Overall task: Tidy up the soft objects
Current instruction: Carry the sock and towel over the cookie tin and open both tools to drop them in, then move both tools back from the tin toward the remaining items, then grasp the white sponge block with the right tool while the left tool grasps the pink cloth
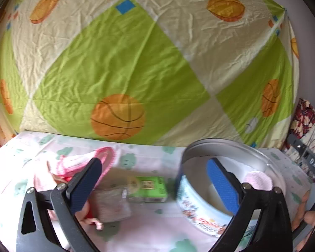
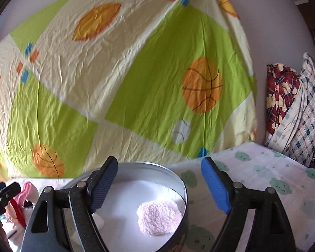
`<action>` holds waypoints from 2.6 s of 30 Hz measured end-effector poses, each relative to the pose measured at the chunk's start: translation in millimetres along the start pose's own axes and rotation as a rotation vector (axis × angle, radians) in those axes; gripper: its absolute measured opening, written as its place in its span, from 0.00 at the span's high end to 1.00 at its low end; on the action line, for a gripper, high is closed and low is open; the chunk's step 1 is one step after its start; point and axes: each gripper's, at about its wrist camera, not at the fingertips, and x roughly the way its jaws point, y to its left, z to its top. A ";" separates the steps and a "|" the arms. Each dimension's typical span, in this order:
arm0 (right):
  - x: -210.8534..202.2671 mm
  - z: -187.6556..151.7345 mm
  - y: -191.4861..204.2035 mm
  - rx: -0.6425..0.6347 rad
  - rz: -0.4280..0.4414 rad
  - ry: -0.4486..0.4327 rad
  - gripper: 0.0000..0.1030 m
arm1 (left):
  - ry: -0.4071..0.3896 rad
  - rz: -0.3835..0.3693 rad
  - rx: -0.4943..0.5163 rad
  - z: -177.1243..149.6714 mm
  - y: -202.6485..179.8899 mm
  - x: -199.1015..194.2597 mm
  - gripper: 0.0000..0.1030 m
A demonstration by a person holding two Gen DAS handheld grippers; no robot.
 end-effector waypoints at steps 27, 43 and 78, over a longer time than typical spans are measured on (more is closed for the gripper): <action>-11.0 -24.4 31.7 -0.068 0.015 -0.014 0.19 | 0.058 0.081 0.068 -30.0 59.9 -18.2 0.01; -27.2 -36.9 59.8 -0.043 0.052 0.046 0.19 | 0.120 0.104 0.021 -34.8 102.9 -25.7 0.01; -18.0 -144.9 336.3 -0.235 0.487 0.677 0.19 | 0.062 0.465 -0.234 -19.2 268.0 -48.6 0.01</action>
